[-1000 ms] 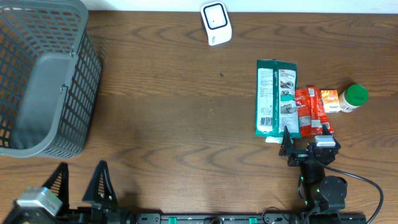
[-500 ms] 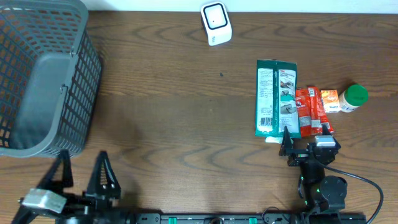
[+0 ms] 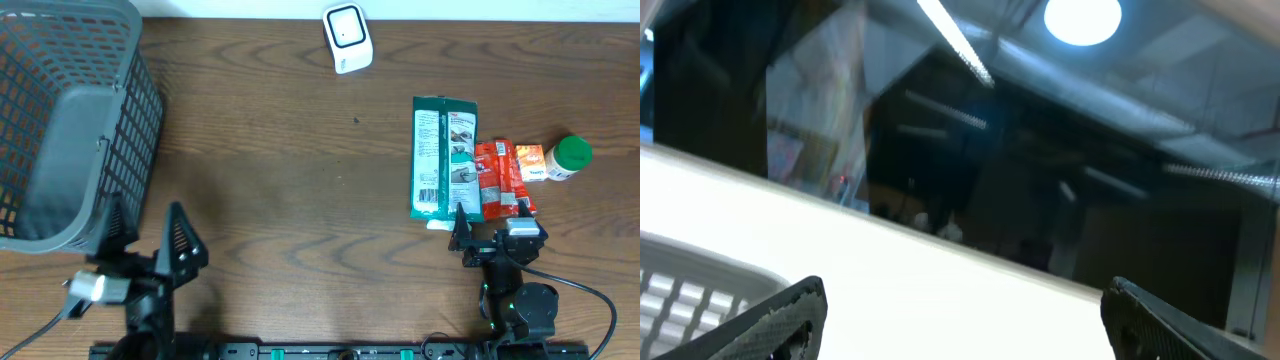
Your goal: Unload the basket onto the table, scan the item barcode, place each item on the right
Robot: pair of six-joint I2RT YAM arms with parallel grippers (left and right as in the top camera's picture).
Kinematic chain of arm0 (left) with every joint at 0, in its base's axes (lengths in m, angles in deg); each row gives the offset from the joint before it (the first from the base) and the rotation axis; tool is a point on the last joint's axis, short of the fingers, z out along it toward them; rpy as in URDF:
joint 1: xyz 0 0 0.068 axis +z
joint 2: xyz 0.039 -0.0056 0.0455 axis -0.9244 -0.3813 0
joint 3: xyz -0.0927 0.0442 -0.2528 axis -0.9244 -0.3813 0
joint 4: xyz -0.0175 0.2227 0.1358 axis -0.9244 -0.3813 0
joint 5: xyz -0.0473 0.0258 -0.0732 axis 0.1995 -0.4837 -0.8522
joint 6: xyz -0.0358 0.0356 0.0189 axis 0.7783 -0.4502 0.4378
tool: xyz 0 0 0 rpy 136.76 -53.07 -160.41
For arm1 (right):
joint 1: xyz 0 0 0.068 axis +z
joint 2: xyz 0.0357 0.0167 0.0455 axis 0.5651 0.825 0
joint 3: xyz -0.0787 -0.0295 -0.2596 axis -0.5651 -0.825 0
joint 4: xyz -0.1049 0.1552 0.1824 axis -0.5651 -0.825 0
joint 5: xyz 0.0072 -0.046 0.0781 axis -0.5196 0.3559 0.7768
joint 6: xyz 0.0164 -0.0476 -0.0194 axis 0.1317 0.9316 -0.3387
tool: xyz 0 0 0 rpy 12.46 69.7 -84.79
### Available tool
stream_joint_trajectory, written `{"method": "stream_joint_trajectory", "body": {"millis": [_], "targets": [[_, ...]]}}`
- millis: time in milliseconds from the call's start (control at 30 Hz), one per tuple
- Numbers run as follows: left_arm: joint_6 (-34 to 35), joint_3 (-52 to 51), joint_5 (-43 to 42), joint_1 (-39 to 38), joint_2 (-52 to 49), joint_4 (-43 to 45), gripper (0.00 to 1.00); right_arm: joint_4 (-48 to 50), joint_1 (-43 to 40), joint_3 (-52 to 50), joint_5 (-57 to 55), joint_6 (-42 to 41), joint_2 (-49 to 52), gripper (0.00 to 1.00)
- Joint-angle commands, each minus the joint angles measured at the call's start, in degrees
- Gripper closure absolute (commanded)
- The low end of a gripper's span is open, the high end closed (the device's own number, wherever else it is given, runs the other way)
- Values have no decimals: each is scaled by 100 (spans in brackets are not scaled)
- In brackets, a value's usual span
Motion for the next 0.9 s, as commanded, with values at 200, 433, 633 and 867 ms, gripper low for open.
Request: {"method": "stream_joint_trajectory", "body": {"millis": [200,433,633,867], "targets": [[74,-1255,50,28,15,553,12,-17,-42,-9,-55,63,-28,1],[72,-1456,52,31,15,7,12,-17,-42,-9,-55,63,-28,1],[28,-1456,52,72,15,-1016,12,-15,-42,-9,-55,63,-28,1],[-153,-1456,52,227,17,-2028,12,-17,-42,-9,-55,63,-28,1]]}}
